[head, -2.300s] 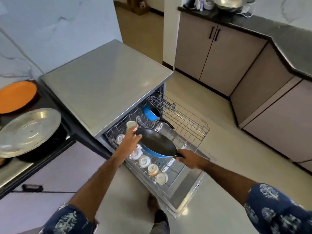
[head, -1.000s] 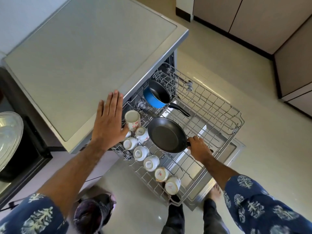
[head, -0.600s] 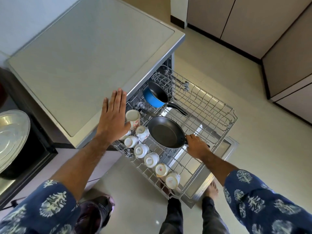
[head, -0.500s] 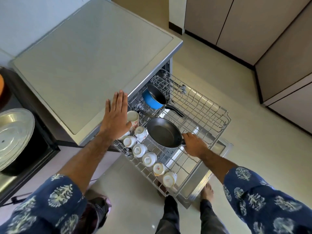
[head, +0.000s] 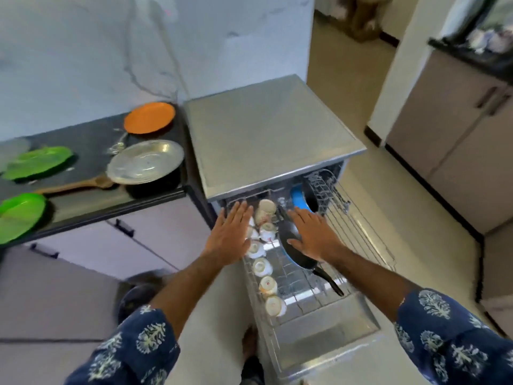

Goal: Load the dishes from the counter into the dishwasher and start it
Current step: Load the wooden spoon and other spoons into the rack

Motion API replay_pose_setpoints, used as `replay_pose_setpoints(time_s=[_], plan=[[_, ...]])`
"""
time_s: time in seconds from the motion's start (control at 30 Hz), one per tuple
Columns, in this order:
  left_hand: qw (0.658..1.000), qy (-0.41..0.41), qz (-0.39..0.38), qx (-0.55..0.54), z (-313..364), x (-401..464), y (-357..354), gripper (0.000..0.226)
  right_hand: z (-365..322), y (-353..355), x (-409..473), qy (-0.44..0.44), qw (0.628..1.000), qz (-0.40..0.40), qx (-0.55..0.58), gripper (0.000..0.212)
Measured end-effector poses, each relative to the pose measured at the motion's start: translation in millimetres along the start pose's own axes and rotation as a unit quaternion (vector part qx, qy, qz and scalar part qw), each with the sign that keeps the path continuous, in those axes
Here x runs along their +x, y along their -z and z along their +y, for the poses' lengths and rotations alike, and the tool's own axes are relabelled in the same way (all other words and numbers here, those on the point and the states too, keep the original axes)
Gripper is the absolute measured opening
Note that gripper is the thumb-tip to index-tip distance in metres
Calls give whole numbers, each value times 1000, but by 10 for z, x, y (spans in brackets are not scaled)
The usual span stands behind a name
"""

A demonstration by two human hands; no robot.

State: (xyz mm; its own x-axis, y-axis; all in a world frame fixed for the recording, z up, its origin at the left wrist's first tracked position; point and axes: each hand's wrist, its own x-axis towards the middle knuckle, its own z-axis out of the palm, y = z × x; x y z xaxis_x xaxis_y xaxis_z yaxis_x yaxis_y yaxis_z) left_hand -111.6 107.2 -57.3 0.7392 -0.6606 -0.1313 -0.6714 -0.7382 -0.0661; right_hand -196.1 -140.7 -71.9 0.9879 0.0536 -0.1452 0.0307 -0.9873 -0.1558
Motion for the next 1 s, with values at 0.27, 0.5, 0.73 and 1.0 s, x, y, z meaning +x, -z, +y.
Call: replay_pose_setpoints(time_s=[0.27, 0.5, 0.73, 1.0], plan=[[984, 166, 57, -27, -499, -1240, 449, 77, -1117, 815, 403, 164, 985, 58, -19, 80], [954, 289, 80, -32, -1395, -2222, 441, 73, -2442, 1058, 854, 261, 963, 68, -23, 79], [943, 318, 96, -32, -2465, -2841, 194, 73, -3617, 900, 1360, 274, 960, 64, -13, 72], [951, 297, 70, -49, -3671, -3186, 50, 67, -4633, 720, 1905, 257, 964, 56, -23, 64]])
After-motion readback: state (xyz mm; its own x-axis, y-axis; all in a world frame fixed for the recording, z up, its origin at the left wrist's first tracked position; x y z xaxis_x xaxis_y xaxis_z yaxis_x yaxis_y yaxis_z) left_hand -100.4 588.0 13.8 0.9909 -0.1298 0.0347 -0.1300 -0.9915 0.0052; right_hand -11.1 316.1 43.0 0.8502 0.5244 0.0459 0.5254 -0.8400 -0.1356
